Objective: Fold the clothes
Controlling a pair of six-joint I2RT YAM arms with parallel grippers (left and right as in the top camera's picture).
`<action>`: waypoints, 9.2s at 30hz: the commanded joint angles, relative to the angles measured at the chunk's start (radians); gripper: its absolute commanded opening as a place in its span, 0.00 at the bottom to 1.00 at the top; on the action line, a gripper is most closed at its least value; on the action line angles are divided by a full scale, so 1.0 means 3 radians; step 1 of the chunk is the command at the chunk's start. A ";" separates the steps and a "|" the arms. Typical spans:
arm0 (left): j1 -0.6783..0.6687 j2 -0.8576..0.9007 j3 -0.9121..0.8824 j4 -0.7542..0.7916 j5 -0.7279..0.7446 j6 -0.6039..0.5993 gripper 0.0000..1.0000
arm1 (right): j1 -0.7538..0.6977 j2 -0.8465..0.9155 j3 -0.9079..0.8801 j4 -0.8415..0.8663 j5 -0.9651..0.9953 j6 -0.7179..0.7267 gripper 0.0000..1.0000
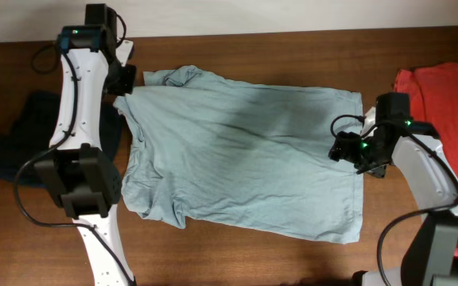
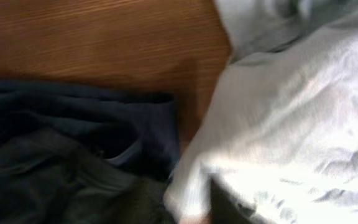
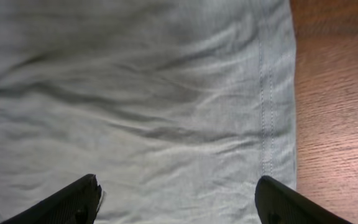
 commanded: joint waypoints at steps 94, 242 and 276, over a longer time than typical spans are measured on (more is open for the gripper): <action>0.0646 -0.2827 -0.4838 0.0395 0.1494 -0.1293 0.34 | -0.0819 0.0877 0.0501 -0.0390 0.0748 0.0327 0.60; -0.0046 -0.3878 -0.5709 0.0678 0.2214 -0.1211 0.45 | -0.0355 -0.1415 0.0465 -0.1659 -0.0317 -0.0161 0.86; -0.0046 -0.3408 -0.5399 0.0992 0.1965 -0.1541 0.09 | -0.0355 -0.1415 0.0465 -0.1645 -0.0315 -0.0301 0.85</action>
